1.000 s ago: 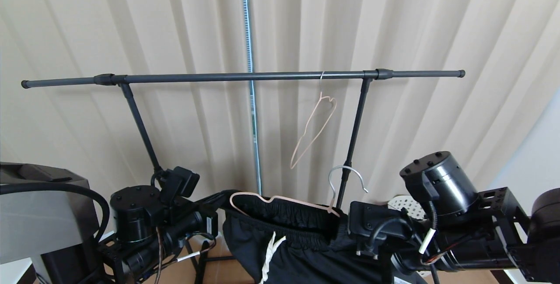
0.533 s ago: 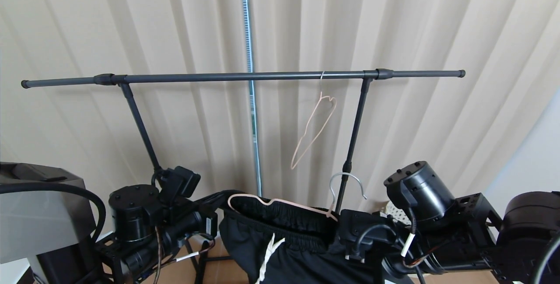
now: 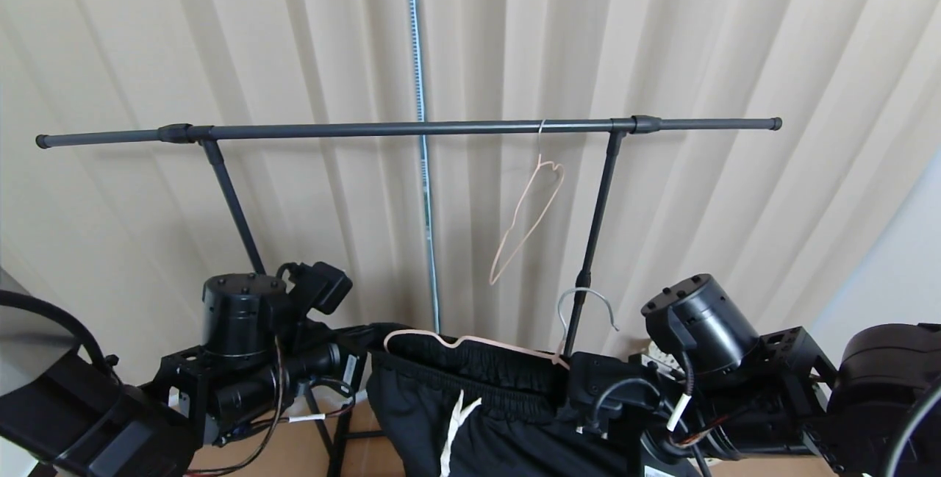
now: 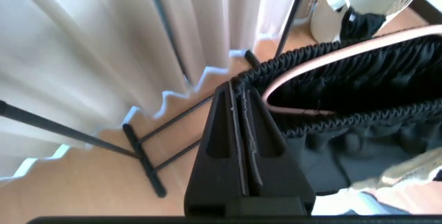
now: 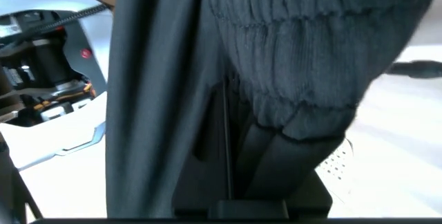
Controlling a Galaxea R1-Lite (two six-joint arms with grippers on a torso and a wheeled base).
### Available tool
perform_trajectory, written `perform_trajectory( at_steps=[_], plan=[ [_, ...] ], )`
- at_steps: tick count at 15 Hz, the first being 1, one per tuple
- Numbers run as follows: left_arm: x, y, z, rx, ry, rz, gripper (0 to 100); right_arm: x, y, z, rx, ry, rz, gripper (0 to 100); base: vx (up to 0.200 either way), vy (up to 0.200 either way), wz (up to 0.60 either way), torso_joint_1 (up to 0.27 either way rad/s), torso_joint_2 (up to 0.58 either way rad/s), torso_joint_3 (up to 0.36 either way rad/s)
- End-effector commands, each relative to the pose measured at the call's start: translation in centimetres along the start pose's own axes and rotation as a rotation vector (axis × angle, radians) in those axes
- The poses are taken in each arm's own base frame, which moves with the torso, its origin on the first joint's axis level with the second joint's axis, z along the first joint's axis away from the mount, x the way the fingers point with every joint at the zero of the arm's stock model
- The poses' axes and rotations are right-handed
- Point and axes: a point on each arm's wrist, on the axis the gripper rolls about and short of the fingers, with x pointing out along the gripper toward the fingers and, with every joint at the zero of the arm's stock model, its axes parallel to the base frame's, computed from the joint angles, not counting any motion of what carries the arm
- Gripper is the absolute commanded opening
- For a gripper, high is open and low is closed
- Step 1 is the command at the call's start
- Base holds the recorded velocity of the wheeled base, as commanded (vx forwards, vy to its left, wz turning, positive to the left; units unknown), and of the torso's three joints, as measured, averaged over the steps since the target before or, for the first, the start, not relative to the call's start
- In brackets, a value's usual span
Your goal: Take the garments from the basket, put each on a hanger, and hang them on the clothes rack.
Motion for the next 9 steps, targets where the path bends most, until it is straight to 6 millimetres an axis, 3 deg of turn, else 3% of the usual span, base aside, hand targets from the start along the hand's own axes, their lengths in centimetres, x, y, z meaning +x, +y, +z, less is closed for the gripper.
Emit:
perform_trajectory(
  at_steps=[1,6,9],
  plan=[
    [0.1,0.3,2.7,0.027,-0.010,0.015,0,-0.4,0.0,-0.1,-0.003,0.008,-0.025,0,0.000,0.000,0.00,0.000,0.00,0.000],
    [-0.7,-0.7,6.5,0.055,0.108,0.015,0,0.0,0.1,0.0,-0.007,0.018,-0.032,0,0.000,0.000,0.00,0.000,0.00,0.000],
    [-1.6,-1.2,7.5,0.061,0.163,-0.007,0,0.6,0.1,-0.2,-0.007,0.045,-0.034,0,0.000,0.000,0.00,0.000,0.00,0.000]
  ],
)
